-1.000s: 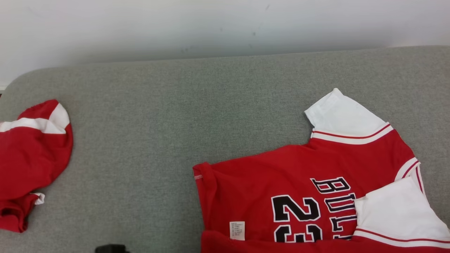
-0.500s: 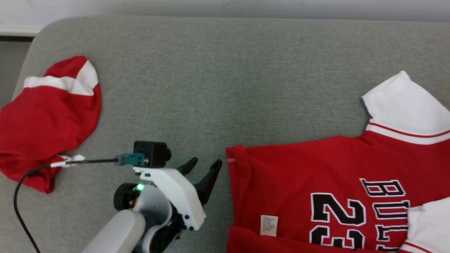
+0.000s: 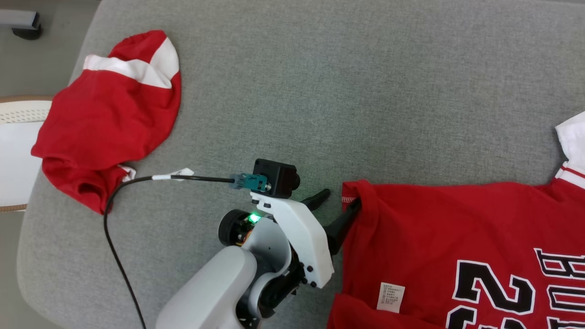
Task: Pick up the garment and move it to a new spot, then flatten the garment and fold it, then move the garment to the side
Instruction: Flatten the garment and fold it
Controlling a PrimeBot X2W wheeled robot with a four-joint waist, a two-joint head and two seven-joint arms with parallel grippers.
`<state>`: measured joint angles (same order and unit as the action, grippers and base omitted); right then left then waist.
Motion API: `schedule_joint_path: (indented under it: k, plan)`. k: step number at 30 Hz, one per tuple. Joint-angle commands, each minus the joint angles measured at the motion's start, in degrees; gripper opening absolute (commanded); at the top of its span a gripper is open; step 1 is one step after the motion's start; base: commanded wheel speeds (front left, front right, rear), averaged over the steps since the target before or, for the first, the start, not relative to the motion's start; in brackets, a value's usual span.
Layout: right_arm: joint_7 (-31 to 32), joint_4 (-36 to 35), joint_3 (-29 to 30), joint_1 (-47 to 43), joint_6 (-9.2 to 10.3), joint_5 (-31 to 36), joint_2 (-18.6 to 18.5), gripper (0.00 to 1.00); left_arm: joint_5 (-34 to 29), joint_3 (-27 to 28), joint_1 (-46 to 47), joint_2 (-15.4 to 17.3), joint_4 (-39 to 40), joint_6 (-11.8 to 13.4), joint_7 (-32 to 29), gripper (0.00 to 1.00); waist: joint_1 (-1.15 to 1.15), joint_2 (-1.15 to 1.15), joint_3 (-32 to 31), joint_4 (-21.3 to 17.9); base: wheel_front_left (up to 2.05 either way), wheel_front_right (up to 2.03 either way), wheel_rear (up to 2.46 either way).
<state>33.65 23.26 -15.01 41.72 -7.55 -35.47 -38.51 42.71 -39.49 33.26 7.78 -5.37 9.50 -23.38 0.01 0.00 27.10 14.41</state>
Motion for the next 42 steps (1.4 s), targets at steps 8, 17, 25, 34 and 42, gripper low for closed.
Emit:
schedule_joint_path:
  k: [8,17,25,34,42]
  plan:
    - [0.6,2.8,-5.9,1.1,-0.01,-2.2,0.8,1.0,2.3,-1.1,-0.1,-1.3,-1.2,-1.2,-1.6,1.0,-0.01,0.0,-0.1,-0.7,0.0,0.0,0.0]
    - [0.0,4.3,-11.1,3.0,-0.01,-2.8,-0.1,1.0,1.7,-2.1,1.6,-2.2,-3.5,-1.7,-0.9,1.0,-0.01,0.0,0.6,-1.4,0.0,0.0,0.0]
    - [-4.9,4.4,-13.3,5.5,0.01,-6.1,0.1,0.0,1.6,0.2,4.5,-2.7,-7.5,-2.3,4.0,0.0,-0.01,0.0,1.0,-1.7,0.0,0.0,0.0]
    - [-16.2,6.7,-10.5,11.2,0.11,-7.0,-1.1,0.0,4.9,4.9,6.1,-2.8,-9.3,-4.4,8.3,0.0,-0.01,0.0,0.3,-3.1,0.0,0.0,0.0]
    - [-20.8,7.3,-9.3,10.3,0.13,-10.5,-1.8,0.0,7.5,6.7,6.2,-1.8,-9.1,-7.2,9.2,0.0,-0.01,0.0,-1.7,-5.6,0.0,0.0,0.0]
